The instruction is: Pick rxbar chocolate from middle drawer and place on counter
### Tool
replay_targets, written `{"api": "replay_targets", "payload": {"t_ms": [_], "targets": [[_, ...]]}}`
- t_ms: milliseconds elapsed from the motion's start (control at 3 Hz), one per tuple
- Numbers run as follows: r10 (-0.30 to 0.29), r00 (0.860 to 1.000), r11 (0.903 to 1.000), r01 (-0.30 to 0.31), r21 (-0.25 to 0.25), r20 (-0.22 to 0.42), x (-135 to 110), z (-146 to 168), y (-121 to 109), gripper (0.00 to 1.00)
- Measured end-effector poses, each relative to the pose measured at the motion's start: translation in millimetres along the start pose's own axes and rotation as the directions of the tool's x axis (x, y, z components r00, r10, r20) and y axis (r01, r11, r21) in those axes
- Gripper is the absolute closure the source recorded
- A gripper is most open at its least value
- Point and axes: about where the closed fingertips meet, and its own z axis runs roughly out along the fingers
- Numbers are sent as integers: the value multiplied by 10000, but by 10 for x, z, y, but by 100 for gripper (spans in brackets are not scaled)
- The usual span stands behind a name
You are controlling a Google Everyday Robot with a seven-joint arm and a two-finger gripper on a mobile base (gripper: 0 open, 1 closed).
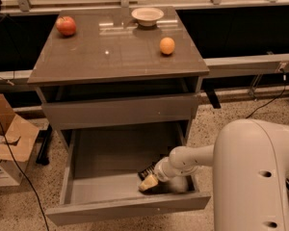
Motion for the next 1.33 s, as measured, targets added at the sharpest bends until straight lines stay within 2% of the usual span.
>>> {"api": "replay_targets", "payload": {"t_ms": [1000,1333], "targets": [[4,10000,10000,-4,-4,0,-94,-135,25,85],[5,10000,10000,-5,-6,1,-112,-156,29,100]]}}
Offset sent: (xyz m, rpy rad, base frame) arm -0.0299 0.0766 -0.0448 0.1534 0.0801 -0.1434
